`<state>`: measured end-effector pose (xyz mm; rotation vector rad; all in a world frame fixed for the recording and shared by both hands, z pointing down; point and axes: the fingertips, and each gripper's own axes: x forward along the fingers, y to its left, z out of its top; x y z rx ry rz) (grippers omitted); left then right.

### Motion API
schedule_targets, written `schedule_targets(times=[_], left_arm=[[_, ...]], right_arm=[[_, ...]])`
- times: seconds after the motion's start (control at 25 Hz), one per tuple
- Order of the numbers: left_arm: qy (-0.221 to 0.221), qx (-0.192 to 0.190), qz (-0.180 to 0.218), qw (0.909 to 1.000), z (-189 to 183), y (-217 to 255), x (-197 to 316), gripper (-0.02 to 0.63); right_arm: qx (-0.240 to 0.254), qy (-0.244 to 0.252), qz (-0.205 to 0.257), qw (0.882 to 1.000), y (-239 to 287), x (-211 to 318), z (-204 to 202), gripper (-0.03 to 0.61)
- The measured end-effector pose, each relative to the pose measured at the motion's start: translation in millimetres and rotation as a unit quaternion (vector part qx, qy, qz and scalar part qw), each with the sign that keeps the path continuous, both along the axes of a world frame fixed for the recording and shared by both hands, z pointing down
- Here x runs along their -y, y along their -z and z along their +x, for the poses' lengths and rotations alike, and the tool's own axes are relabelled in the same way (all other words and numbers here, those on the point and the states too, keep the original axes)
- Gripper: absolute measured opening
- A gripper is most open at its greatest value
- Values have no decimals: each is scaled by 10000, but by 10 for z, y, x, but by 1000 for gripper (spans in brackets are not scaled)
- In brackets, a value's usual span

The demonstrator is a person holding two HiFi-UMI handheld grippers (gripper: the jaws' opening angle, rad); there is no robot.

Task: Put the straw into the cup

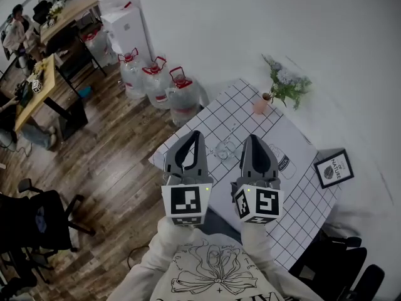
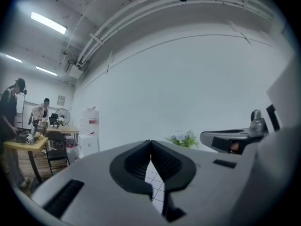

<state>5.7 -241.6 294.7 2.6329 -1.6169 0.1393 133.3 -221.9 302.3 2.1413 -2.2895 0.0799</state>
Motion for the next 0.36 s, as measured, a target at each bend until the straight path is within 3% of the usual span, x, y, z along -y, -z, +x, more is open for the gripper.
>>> schedule_targets(times=[0.36], left_arm=[[-49,45,27,10000,19,15,-10,5]], right_arm=[[-2,24,4,10000,4,-1,-12,3]])
